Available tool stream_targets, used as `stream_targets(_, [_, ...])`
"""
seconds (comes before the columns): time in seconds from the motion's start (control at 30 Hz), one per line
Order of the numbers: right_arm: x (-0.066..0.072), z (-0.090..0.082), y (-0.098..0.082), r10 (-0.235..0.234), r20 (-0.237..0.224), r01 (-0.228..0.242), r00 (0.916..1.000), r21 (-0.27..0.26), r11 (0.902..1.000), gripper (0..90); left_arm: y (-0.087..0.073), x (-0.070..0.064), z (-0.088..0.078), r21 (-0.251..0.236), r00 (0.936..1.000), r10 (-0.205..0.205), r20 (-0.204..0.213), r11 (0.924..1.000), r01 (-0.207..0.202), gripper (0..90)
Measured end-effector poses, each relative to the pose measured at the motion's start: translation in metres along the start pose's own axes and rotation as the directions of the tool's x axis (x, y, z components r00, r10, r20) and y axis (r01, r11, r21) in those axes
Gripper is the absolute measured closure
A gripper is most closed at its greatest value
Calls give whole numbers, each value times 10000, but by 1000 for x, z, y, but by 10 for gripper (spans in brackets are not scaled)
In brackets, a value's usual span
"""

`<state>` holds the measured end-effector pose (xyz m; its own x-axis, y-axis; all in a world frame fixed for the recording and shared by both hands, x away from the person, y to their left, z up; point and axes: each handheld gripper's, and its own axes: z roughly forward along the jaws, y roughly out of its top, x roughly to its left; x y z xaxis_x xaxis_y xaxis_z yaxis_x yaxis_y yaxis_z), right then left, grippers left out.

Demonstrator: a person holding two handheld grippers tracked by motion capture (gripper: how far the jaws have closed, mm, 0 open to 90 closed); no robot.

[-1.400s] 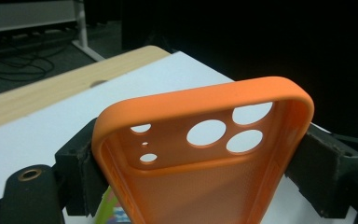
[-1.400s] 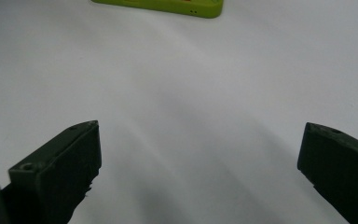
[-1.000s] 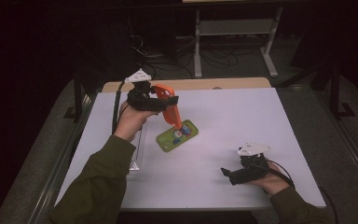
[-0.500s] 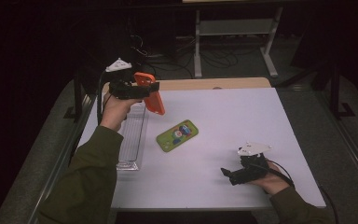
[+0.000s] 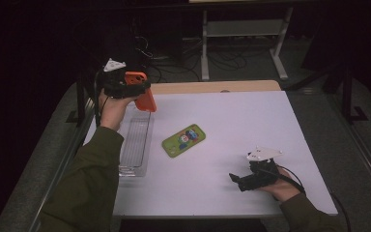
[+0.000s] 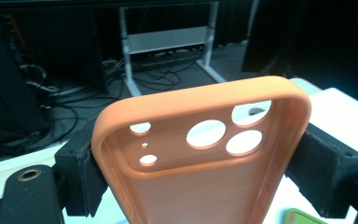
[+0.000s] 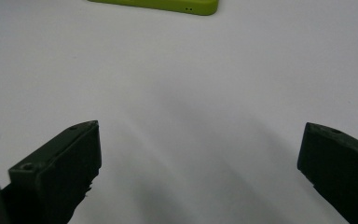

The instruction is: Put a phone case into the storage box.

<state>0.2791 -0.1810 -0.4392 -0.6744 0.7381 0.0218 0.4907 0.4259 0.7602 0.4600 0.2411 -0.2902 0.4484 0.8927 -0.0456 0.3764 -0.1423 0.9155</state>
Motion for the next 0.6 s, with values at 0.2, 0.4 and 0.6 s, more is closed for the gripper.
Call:
stream_targets(0.2, [-1, 0, 0, 61, 11, -61, 10000, -58, 10000, 0, -5, 7, 10, 224, 9956, 84, -933, 9997, -63, 156])
stream_targets(0.4, [-1, -1, 0, 159, 14, -159, 9999, -55, 9999, 0, -14, 11, 22, 701, 9844, 230, -1744, 9975, -109, 155])
stream_targets(0.6, [-2, -1, 0, 55, 33, -55, 10000, -65, 10000, 0, -26, 16, 34, 955, 9770, 52, -2132, 9953, 156, 154])
